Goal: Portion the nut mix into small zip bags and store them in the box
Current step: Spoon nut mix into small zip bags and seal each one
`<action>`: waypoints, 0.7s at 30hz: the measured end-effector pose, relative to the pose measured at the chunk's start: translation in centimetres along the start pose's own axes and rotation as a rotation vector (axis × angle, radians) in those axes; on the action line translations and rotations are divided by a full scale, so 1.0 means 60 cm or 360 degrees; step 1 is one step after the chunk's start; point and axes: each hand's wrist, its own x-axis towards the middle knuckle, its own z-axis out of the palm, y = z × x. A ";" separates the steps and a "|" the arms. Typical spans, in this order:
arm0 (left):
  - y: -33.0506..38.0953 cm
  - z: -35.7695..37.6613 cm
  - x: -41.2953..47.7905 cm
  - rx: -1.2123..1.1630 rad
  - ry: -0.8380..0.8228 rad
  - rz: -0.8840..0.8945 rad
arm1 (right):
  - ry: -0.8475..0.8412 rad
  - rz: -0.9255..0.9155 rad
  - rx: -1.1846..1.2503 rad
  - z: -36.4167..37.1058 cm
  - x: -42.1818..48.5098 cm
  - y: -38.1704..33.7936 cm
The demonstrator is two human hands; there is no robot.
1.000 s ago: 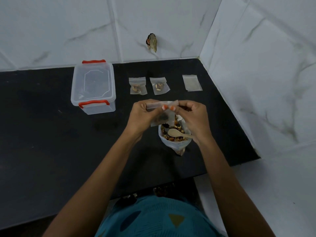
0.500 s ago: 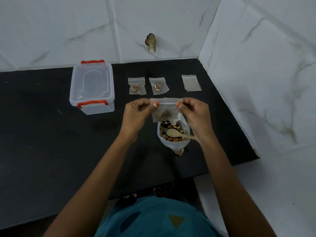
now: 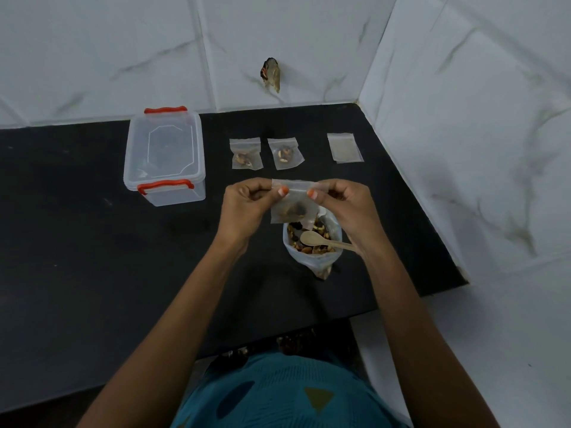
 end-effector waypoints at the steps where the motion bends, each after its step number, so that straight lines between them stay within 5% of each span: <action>1: 0.000 0.001 0.000 0.0000 -0.0023 0.0004 | 0.0035 -0.0010 -0.0026 0.001 0.001 0.000; 11: 0.003 0.003 0.003 -0.0076 -0.0218 -0.0011 | 0.0073 -0.0145 -0.0275 0.007 0.002 0.000; 21: 0.004 0.003 0.007 0.0178 -0.0167 0.0110 | -0.0081 -0.0051 -0.0033 0.004 -0.007 -0.004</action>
